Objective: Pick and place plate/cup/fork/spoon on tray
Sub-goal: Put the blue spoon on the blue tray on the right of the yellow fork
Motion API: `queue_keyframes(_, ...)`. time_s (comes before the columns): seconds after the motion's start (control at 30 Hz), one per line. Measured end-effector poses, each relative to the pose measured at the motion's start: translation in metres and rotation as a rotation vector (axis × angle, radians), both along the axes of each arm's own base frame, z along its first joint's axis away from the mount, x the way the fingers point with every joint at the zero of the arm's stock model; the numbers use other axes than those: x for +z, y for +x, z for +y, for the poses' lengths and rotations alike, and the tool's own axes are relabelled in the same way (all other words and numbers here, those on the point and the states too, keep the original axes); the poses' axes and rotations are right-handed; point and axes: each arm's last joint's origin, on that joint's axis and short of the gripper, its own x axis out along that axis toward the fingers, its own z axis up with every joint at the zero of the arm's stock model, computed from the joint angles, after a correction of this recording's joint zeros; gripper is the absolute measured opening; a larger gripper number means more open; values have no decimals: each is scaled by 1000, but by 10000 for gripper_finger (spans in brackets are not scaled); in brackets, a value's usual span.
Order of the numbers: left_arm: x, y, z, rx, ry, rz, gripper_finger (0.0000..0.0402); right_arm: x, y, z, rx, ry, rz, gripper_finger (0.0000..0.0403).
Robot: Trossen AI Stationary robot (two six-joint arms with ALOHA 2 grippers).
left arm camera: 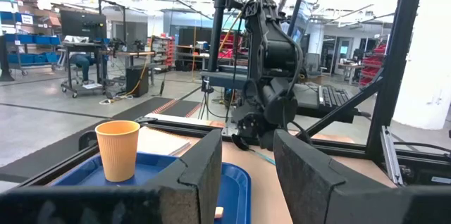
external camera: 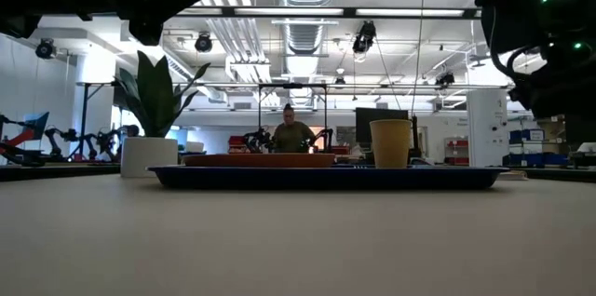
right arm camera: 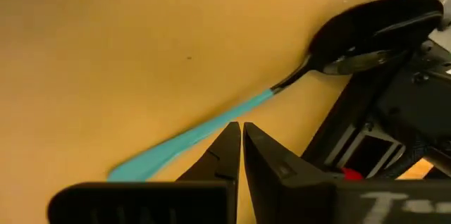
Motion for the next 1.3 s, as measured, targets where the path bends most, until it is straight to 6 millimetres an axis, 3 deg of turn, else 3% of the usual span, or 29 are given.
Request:
queue_keyframes(0.23, 0, 0, 0, 0, 0, -1, 114, -3, 2, 1, -33, 14, 6, 38)
queue_keyframes(0.63, 0, 0, 0, 0, 0, 0, 114, -22, 10, 6, -41, 90, 100, 172)
queue_keyframes(0.87, 0, 0, 0, 0, 0, 0, 114, -32, 21, 9, 7, 144, 27, 187)
queue_keyframes(0.97, 0, 0, 0, 0, 0, 0, 114, -32, 33, 14, 25, 186, -99, 186)
queue_keyframes(1.1, 0, 0, 0, 0, 0, -1, 114, -27, 40, 18, -4, 176, -140, 183)
queue_keyframes(1.3, 0, 0, 0, 0, 0, 0, 114, -21, 33, 29, -66, 99, -120, 194)
